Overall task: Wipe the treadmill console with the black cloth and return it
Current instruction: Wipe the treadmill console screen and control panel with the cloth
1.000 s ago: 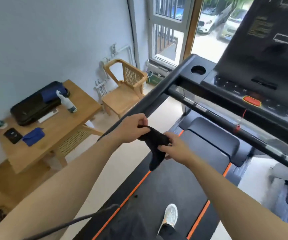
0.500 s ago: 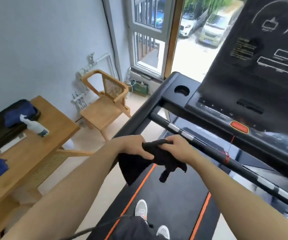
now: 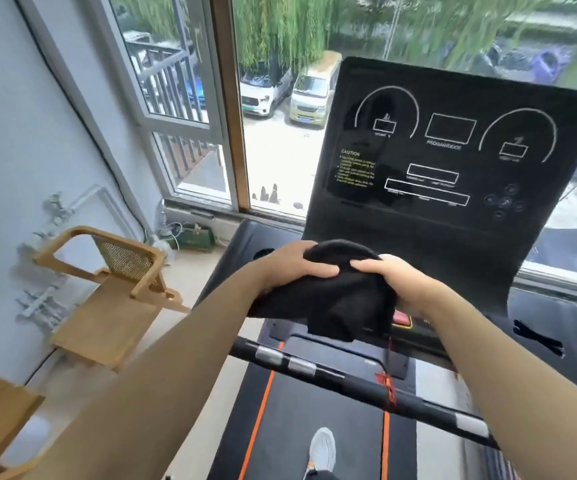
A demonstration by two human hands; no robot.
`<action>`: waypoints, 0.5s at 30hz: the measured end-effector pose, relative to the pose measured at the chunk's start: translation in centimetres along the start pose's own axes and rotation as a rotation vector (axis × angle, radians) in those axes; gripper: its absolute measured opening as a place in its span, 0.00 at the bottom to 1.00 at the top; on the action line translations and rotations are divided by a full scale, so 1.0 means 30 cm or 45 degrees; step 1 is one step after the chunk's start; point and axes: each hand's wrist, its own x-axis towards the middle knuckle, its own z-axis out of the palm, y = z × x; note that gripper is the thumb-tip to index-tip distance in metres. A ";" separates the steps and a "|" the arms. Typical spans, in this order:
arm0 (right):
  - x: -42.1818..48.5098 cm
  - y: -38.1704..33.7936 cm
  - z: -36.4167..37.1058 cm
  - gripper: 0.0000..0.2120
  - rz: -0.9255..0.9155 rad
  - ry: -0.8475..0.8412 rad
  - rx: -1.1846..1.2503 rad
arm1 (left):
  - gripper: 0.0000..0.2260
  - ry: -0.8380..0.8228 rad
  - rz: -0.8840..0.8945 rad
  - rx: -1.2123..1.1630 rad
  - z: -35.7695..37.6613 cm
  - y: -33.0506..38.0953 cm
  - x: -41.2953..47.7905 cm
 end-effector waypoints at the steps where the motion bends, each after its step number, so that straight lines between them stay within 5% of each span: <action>1: 0.017 -0.034 -0.032 0.09 -0.042 0.021 0.077 | 0.15 0.043 0.024 -0.012 -0.017 0.035 0.048; 5: 0.102 -0.195 -0.162 0.09 -0.281 0.123 0.098 | 0.09 0.366 0.203 0.134 -0.064 0.226 0.219; 8: 0.169 -0.356 -0.247 0.08 -0.563 0.392 -0.117 | 0.09 0.725 0.348 0.308 -0.102 0.385 0.354; 13: 0.233 -0.622 -0.297 0.09 -1.287 1.446 -0.801 | 0.11 1.361 0.839 0.594 -0.096 0.650 0.492; 15: 0.301 -0.642 -0.315 0.14 -1.444 1.701 -1.041 | 0.12 1.436 1.060 0.855 -0.086 0.654 0.569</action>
